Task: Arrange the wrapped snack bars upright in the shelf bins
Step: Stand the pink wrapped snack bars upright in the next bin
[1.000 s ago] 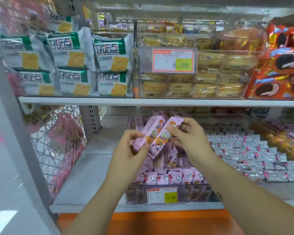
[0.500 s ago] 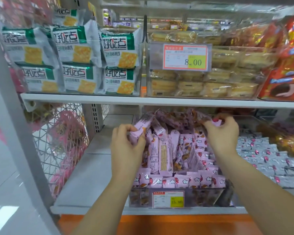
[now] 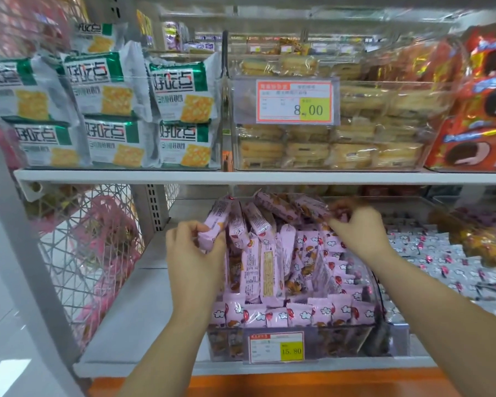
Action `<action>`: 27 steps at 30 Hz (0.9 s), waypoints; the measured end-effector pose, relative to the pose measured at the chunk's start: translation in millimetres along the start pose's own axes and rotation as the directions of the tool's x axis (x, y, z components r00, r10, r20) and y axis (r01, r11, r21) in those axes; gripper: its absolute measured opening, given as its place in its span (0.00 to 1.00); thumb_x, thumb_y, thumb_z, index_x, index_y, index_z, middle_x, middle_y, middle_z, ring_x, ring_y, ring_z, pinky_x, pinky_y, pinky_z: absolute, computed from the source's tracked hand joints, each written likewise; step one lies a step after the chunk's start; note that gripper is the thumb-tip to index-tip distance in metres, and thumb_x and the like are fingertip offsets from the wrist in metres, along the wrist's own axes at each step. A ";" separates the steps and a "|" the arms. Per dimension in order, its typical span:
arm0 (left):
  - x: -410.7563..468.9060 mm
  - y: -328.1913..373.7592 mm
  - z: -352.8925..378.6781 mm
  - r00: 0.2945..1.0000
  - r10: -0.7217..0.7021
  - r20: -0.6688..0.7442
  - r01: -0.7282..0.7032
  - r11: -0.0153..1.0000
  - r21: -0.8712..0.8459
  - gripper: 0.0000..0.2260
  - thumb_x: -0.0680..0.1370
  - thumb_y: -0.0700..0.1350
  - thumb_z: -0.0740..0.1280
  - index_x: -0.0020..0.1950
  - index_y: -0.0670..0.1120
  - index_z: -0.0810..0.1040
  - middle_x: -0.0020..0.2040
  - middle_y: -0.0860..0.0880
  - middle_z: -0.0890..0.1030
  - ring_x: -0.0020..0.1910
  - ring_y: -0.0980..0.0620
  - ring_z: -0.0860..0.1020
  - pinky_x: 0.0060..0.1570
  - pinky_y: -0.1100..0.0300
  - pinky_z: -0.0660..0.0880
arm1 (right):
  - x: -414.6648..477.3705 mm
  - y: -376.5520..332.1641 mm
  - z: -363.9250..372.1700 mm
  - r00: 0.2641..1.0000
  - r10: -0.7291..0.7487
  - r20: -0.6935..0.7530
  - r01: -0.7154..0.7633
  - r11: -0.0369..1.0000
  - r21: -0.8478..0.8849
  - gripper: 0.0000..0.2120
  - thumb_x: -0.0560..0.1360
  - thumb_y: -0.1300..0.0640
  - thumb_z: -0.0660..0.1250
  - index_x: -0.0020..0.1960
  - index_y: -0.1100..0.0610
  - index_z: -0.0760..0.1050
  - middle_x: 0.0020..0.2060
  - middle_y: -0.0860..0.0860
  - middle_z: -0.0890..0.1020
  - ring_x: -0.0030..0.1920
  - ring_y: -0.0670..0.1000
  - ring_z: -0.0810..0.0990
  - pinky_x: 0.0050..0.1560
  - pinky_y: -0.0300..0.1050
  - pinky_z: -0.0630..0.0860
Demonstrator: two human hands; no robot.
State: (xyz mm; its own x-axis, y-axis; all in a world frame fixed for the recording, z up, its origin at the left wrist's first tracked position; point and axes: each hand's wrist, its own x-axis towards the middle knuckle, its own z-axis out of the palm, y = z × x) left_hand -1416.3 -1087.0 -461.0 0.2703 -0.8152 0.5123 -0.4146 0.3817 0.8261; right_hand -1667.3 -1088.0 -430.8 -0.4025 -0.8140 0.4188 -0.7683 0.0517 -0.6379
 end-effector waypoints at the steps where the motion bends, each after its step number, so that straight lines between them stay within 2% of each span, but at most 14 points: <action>1: 0.3 0.3 0.4 1.000 0.004 0.013 -0.004 1.000 0.007 0.09 0.73 0.42 0.71 0.48 0.48 0.72 0.48 0.49 0.69 0.38 0.70 0.70 0.36 0.77 0.65 | 0.2 0.4 0.0 1.000 -0.027 -0.003 0.027 0.999 -0.020 0.08 0.72 0.61 0.70 0.51 0.60 0.78 0.40 0.55 0.79 0.39 0.53 0.75 0.39 0.40 0.68; 4: -1.1 0.3 2.1 0.997 0.031 0.072 -0.032 0.999 0.013 0.10 0.73 0.41 0.71 0.49 0.49 0.73 0.51 0.50 0.69 0.42 0.72 0.69 0.39 0.78 0.65 | 4.8 2.8 -0.6 0.998 -0.059 -0.005 0.058 0.997 -0.049 0.08 0.73 0.61 0.70 0.51 0.62 0.78 0.45 0.57 0.80 0.39 0.51 0.73 0.37 0.39 0.64; 7: -2.6 -1.3 2.3 0.988 0.072 0.134 -0.072 0.997 0.000 0.12 0.73 0.39 0.70 0.51 0.51 0.72 0.57 0.53 0.70 0.47 0.76 0.69 0.43 0.83 0.62 | 4.0 1.5 -4.1 0.998 -0.051 0.048 0.051 0.999 -0.011 0.12 0.74 0.58 0.70 0.56 0.60 0.78 0.44 0.56 0.79 0.39 0.51 0.73 0.32 0.38 0.64; 11: -5.7 1.9 0.5 0.985 0.112 0.134 -0.108 0.993 -0.037 0.12 0.74 0.39 0.69 0.53 0.53 0.73 0.56 0.56 0.72 0.49 0.76 0.69 0.44 0.83 0.62 | -9.2 6.1 -8.8 0.992 -0.062 0.113 0.069 0.996 -0.062 0.18 0.74 0.55 0.70 0.62 0.58 0.74 0.47 0.56 0.80 0.44 0.55 0.76 0.42 0.42 0.69; 13: -7.5 4.3 -0.6 0.979 0.162 0.127 -0.157 0.986 -0.049 0.13 0.74 0.40 0.69 0.52 0.54 0.73 0.53 0.58 0.72 0.50 0.74 0.70 0.47 0.82 0.63 | -17.2 8.0 -13.1 0.992 -0.073 0.101 0.079 0.995 -0.056 0.19 0.73 0.54 0.70 0.63 0.57 0.74 0.49 0.57 0.80 0.49 0.57 0.77 0.47 0.44 0.71; 15: -9.5 6.9 -2.2 0.965 0.223 0.136 -0.216 0.974 -0.063 0.13 0.73 0.40 0.70 0.51 0.56 0.73 0.53 0.60 0.72 0.52 0.71 0.71 0.51 0.80 0.64 | -26.8 3.9 -21.0 0.996 -0.073 0.055 0.075 0.997 -0.032 0.19 0.74 0.54 0.69 0.63 0.57 0.73 0.51 0.53 0.77 0.54 0.54 0.75 0.51 0.42 0.68; 17: -12.7 10.3 -3.4 0.942 0.298 0.155 -0.288 0.954 -0.085 0.13 0.73 0.41 0.71 0.51 0.56 0.73 0.53 0.60 0.74 0.54 0.67 0.72 0.53 0.76 0.67 | -37.5 -5.5 -30.7 0.995 -0.086 0.041 0.082 0.993 0.085 0.17 0.74 0.55 0.69 0.62 0.54 0.74 0.52 0.48 0.76 0.53 0.47 0.74 0.55 0.41 0.68; 18: -14.8 12.9 -4.0 0.925 0.344 0.163 -0.330 0.938 -0.105 0.12 0.73 0.42 0.71 0.51 0.55 0.74 0.54 0.59 0.74 0.54 0.65 0.73 0.54 0.74 0.69 | -42.0 -11.9 -35.1 0.993 -0.089 0.079 0.072 0.978 0.194 0.15 0.75 0.55 0.68 0.60 0.50 0.73 0.52 0.45 0.77 0.53 0.45 0.76 0.55 0.41 0.70; 20: -21.4 21.7 -4.5 0.886 0.417 0.202 -0.389 0.906 -0.165 0.10 0.72 0.47 0.68 0.51 0.56 0.74 0.54 0.61 0.75 0.55 0.64 0.74 0.53 0.71 0.70 | -50.9 -28.3 -41.9 0.966 -0.071 0.248 -0.057 0.880 0.471 0.14 0.75 0.55 0.67 0.57 0.45 0.69 0.54 0.44 0.79 0.51 0.44 0.81 0.54 0.43 0.76; 22: -30.4 32.1 -2.3 0.850 0.443 0.285 -0.386 0.892 -0.235 0.10 0.71 0.50 0.66 0.51 0.58 0.73 0.54 0.61 0.75 0.55 0.62 0.75 0.52 0.69 0.72 | -57.0 -39.4 -44.2 0.907 -0.057 0.417 -0.274 0.672 0.688 0.12 0.73 0.54 0.66 0.54 0.47 0.68 0.50 0.48 0.82 0.47 0.48 0.84 0.49 0.47 0.80; 23: -35.1 36.4 -0.2 0.831 0.447 0.332 -0.371 0.889 -0.268 0.10 0.71 0.50 0.66 0.51 0.59 0.73 0.55 0.62 0.75 0.56 0.61 0.75 0.53 0.68 0.73 | -59.3 -41.8 -45.2 0.881 -0.056 0.470 -0.355 0.578 0.734 0.12 0.72 0.54 0.66 0.54 0.48 0.70 0.47 0.50 0.84 0.44 0.50 0.84 0.46 0.48 0.81; 24: -39.7 38.9 2.5 0.810 0.453 0.373 -0.360 0.885 -0.294 0.09 0.71 0.50 0.66 0.50 0.59 0.74 0.55 0.62 0.75 0.57 0.60 0.75 0.54 0.67 0.73 | -60.9 -40.8 -46.3 0.870 -0.056 0.490 -0.391 0.526 0.755 0.12 0.72 0.55 0.66 0.54 0.48 0.71 0.45 0.52 0.85 0.42 0.52 0.84 0.43 0.47 0.82; 27: -49.9 42.8 9.2 0.766 0.439 0.470 -0.321 0.894 -0.312 0.09 0.71 0.50 0.67 0.50 0.61 0.74 0.56 0.64 0.76 0.59 0.60 0.75 0.56 0.66 0.73 | -65.7 -24.4 -52.7 0.879 -0.014 0.477 -0.402 0.515 0.756 0.15 0.74 0.63 0.65 0.61 0.55 0.72 0.43 0.56 0.83 0.38 0.52 0.82 0.40 0.43 0.81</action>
State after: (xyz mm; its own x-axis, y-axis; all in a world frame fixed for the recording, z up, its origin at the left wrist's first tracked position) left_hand -1455.5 -1033.9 -453.3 -0.3836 -0.6611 0.6448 -0.1863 0.7393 0.6471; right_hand -1648.3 -1005.3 -408.7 -0.1052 -0.9921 0.0687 0.1424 -0.0834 -0.9863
